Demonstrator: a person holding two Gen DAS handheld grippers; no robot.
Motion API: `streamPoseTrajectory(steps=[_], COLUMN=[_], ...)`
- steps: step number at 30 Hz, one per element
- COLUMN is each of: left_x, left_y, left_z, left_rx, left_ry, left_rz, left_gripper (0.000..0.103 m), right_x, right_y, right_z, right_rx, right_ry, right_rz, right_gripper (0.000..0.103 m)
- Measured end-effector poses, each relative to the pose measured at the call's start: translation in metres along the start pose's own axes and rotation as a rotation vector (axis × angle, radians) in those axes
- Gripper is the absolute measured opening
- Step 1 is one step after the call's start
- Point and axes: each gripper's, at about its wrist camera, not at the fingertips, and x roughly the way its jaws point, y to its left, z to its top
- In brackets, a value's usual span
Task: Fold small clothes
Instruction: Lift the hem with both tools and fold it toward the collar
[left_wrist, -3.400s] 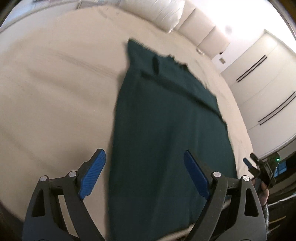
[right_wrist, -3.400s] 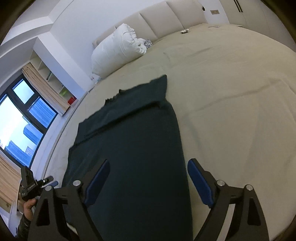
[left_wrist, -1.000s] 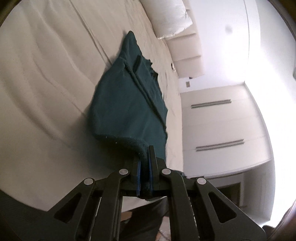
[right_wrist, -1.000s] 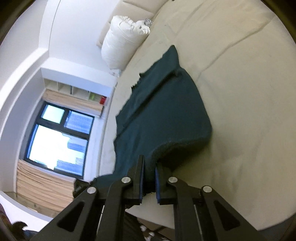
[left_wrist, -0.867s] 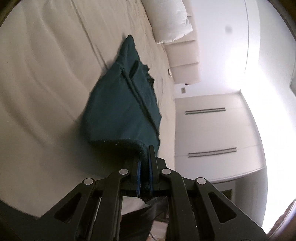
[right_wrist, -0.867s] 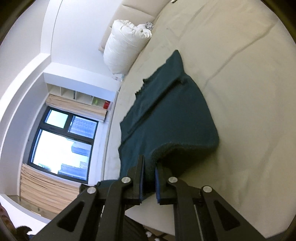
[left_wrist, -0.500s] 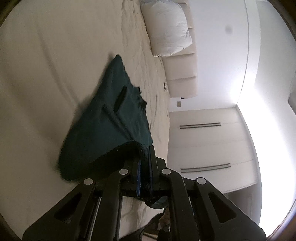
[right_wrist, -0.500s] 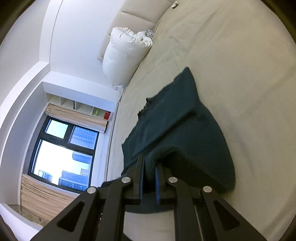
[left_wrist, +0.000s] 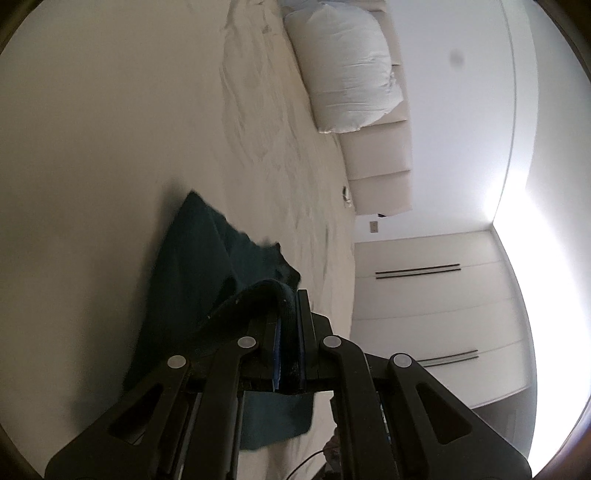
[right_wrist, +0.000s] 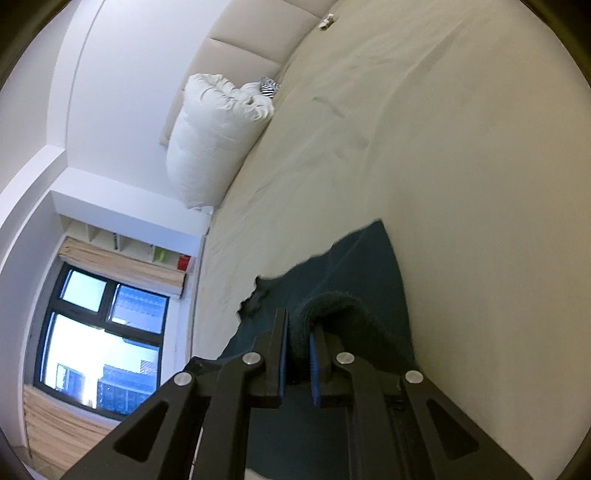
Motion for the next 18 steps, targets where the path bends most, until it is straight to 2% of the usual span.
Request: streamPoseTrajectory(steps=[6,9,11,12,13,14,15,16,18], left_x=[0.049,0.059,0.059,0.058,0.059,0.052,0.047,0.038,0.030], left_y=[0.036,0.053,0.055,0.054,0.053,0.051,0.051,0.051,0.049], left_z=[0.034,0.047,0.051,0.054,0.055,0.058,0.061,0.064,0.066], left_rx=[-0.033,-0.048,-0.036,-0.018,-0.005,0.005,0.001,-0.012,-0.013], left_ry=[-0.001,0.013,0.017,0.010,-0.006,-0.038,-0.068,-0.112,-0.134], left_rz=[0.093,0.105,0.091,0.091,0.101,0.104,0.098,0.095,0.123], left_gripper=[0.005,0.010,0.017,0.025,0.037,0.049,0.072,0.075,0.075], right_x=[0.038,0.049,0.049,0.046,0.040,0.037,0.030,0.025,0.010], right_y=[-0.017,-0.029,-0.035,-0.033,-0.030,-0.028,-0.025,-0.024,-0.020], right_z=[0.015,0.021,0.023,0.023,0.021,0.022,0.021,0.021,0.020], right_rx=[0.012,0.028,0.053,0.045,0.023,0.009,-0.006,-0.010,-0.026], right_ry=[0.025,0.029,0.022,0.007,-0.019,-0.041,-0.071,-0.086,-0.122], right_rz=[-0.087,-0.119,-0.098,-0.087,-0.090,-0.096,-0.104,-0.117,-0.145], right_gripper=[0.012,0.017,0.023,0.032,0.043,0.048,0.059,0.068,0.069])
